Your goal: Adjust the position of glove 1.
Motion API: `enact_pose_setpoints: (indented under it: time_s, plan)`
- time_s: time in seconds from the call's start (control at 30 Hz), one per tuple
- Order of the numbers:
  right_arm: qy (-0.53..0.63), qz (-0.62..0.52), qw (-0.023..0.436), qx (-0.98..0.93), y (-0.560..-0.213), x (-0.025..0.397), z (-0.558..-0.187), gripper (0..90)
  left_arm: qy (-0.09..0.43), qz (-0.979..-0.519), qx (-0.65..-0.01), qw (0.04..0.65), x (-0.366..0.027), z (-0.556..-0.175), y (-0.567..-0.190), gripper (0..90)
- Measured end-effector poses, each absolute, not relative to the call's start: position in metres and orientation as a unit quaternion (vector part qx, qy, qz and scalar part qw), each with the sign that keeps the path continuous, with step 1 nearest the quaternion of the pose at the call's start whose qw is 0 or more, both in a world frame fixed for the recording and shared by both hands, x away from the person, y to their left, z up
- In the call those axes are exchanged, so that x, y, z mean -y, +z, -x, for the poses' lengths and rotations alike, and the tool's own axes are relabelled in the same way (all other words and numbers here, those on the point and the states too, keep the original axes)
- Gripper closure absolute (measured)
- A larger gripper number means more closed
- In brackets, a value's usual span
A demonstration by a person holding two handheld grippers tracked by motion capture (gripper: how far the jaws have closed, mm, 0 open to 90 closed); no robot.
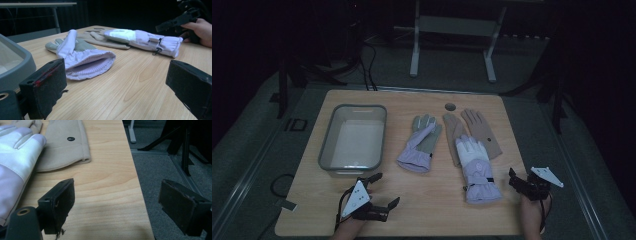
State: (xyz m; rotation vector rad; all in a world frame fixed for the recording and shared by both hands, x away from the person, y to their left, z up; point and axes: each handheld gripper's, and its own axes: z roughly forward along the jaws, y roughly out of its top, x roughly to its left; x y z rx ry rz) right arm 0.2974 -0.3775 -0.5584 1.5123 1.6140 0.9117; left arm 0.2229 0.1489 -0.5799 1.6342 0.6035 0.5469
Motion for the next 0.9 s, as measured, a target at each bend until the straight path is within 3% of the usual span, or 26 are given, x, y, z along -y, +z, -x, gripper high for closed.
enact_pose_setpoints:
  time_s: [0.37,0.57,0.9]
  plan:
    - [0.353,-0.593,0.343,-0.637,-0.558,0.381,-0.299,12.6,0.208,-0.716,-0.252,0.617,-0.141,-0.222,-0.577,3.4]
    - [0.346,-0.584,0.324,-0.659,-0.551,0.377,-0.301,12.4,0.218,-0.72,-0.253,0.608,-0.141,-0.224,-0.579,3.5]
    - [0.374,-0.563,0.312,-0.668,-0.506,0.364,-0.305,11.6,0.218,-0.719,-0.257,0.608,-0.14,-0.224,-0.579,3.5]
